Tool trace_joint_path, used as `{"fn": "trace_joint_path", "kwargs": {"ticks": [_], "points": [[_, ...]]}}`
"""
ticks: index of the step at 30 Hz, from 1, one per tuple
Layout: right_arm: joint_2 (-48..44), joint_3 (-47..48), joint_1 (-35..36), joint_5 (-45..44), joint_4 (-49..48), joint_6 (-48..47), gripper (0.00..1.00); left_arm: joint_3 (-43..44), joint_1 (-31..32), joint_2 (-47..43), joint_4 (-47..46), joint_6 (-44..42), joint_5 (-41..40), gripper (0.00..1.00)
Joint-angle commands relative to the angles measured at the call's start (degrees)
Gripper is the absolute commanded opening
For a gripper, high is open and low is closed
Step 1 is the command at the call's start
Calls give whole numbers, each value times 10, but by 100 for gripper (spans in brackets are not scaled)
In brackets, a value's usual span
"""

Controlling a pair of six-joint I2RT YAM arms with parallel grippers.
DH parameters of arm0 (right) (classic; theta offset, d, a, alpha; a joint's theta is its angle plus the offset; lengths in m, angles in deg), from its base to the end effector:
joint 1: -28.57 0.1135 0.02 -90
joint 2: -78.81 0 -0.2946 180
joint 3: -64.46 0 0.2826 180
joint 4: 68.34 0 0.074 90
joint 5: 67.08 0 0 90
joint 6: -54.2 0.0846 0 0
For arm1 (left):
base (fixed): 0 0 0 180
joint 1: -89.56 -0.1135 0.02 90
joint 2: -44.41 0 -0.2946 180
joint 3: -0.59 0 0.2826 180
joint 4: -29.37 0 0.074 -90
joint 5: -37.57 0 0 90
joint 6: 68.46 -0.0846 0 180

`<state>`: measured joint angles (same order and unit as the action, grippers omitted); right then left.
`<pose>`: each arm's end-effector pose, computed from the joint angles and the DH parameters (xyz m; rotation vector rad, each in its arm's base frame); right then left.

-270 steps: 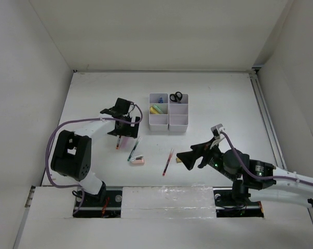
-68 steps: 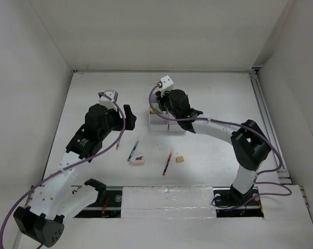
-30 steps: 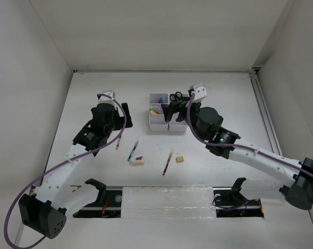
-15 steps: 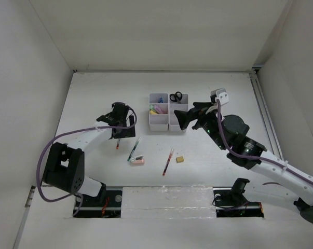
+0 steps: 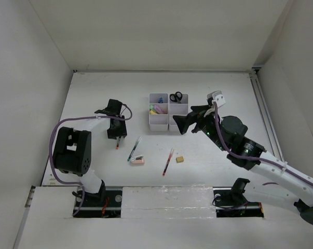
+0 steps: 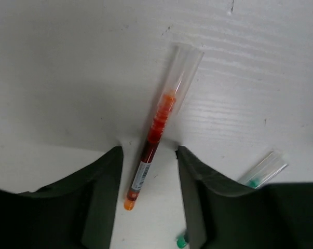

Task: Sort the stationery into containers
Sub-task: Grab a piece of stationery with the left arm, then pass the stationery from the left arm to the right

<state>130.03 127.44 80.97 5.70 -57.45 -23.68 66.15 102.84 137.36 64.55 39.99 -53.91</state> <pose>0.1827 0.1962 0.4031 -0.3150 1.5622 0.6519 0.3500 -0.0804 0.1370 -0.1289 2.6674 -0.1450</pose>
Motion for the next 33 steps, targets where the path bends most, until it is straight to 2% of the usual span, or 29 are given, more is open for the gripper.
{"fn": "trace_joint_path", "kwargs": {"ticks": [1,2,5,8,11,13,15,19,22,25,28,33], "points": [[-13,-4,-10,20,-22,4,100,-6,2,25,12,-2,24,37],[-13,-4,-16,20,-22,4,100,-6,2,25,12,3,15,25],[-18,-4,-27,25,-22,9,100,-6,8,38,17,4,15,18],[-18,-10,-33,39,-28,15,100,0,8,43,17,4,15,0],[-13,-15,-63,76,-28,38,100,0,13,36,17,-3,31,0],[-3,-15,-101,134,-33,57,100,0,22,-4,9,-18,47,0],[15,-15,-128,174,-45,95,100,0,22,-45,-5,-40,106,0],[37,-20,-160,269,-95,142,100,-21,22,-209,-46,-53,147,0],[73,-26,-160,316,-159,165,100,-29,22,-284,-68,-59,182,0],[141,-17,-146,362,-237,220,100,-35,22,-323,-82,-74,242,0],[211,16,-121,367,-285,265,99,-41,22,-375,-103,-79,289,0],[290,66,-83,357,-346,298,97,-52,22,-432,-118,-79,307,0]]}}
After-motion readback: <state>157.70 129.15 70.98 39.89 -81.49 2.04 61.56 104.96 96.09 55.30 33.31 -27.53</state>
